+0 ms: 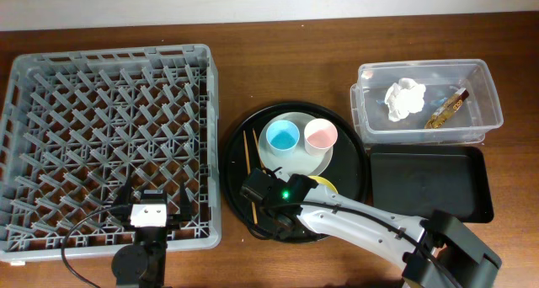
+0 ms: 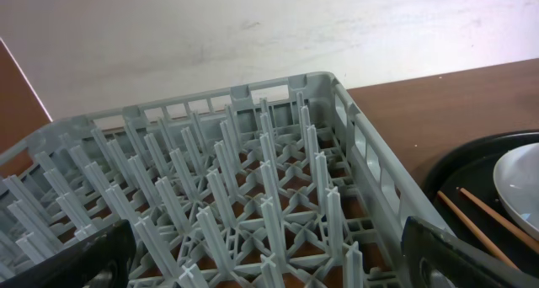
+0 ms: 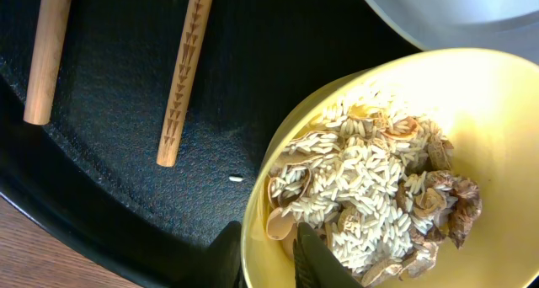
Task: Sort waste into correct bins and load items into the dishwasher rack
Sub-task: 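Grasp the yellow bowl rim with the right gripper, then tip the yellow bowl over the black tray to empty the food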
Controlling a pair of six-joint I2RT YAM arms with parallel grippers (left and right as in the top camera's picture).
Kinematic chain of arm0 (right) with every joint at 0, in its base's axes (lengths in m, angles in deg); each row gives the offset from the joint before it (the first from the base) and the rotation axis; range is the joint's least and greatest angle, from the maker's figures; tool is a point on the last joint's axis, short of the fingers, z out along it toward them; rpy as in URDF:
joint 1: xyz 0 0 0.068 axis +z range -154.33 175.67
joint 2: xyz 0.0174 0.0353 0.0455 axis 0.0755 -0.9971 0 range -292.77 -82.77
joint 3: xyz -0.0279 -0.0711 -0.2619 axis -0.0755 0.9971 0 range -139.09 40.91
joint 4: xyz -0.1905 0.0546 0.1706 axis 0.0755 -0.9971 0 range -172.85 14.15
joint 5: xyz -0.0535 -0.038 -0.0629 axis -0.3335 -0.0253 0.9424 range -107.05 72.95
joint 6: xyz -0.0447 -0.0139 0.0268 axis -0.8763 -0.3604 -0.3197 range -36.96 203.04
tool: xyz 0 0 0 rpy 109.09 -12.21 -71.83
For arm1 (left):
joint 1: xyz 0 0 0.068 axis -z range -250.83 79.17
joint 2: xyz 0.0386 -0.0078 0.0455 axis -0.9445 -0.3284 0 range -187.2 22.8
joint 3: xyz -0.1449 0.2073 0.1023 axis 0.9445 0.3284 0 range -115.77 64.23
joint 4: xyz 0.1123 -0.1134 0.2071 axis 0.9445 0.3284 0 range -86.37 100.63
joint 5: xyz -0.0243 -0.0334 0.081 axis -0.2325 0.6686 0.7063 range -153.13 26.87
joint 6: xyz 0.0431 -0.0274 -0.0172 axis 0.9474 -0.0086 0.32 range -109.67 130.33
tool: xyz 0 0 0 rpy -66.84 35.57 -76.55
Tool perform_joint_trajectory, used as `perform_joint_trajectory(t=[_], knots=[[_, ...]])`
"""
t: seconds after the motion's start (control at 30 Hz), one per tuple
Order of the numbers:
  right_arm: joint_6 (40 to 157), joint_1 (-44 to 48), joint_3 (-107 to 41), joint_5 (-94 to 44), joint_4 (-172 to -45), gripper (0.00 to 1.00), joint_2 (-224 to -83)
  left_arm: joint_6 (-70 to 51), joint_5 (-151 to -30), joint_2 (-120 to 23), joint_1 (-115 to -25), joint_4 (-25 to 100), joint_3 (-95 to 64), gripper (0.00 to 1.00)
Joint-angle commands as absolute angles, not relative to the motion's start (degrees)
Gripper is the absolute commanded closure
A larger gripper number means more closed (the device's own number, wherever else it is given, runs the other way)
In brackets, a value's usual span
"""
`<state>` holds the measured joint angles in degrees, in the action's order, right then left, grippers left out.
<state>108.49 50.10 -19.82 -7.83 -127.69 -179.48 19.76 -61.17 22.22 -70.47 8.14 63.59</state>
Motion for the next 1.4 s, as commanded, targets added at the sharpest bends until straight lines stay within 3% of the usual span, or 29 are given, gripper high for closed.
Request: perform_joint_trajectory(t=[0.0,0.23,0.3,0.4,0.6,0.8,0.87,1.07,1.27,1.37], knots=[[108.2,50.4,-19.6,-3.1,-128.0,0.77,-179.9,20.3,-60.8,22.5,-70.4,8.3,63.7,0.01],[112.1,49.0,-19.6,-0.2,-129.0,0.77,-179.9,20.3,-60.8,22.5,-70.4,8.3,63.7,0.01],[112.1,48.9,-19.6,-3.4,-128.9,0.7,-179.9,20.3,-60.8,22.5,-70.4,8.3,63.7,0.01],[112.1,48.9,-19.4,-6.5,-128.6,0.7,-179.9,20.3,-60.8,22.5,-70.4,8.3,63.7,0.01],[112.1,48.9,-17.5,-6.6,-126.0,0.87,-179.9,20.3,-60.8,22.5,-70.4,8.3,63.7,0.01],[112.1,48.9,-17.5,-6.6,-126.0,0.88,-179.9,20.3,-60.8,22.5,-70.4,8.3,63.7,0.01],[112.1,48.9,-17.5,-6.8,-126.0,0.96,-179.9,20.3,-60.8,22.5,-70.4,8.3,63.7,0.01],[112.1,48.5,-20.2,-5.9,-128.9,0.96,-175.5,20.3,-60.8,22.5,-70.4,8.3,63.7,0.01],[112.3,39.6,-25.7,-5.9,-138.9,0.96,-165.7,20.3,-60.8,22.5,-70.4,8.3,63.7,0.01],[111.8,30.0,-26.5,-5.9,-140.1,0.96,-160.3,20.3,-60.8,22.5,-70.4,8.3,63.7,0.01]])
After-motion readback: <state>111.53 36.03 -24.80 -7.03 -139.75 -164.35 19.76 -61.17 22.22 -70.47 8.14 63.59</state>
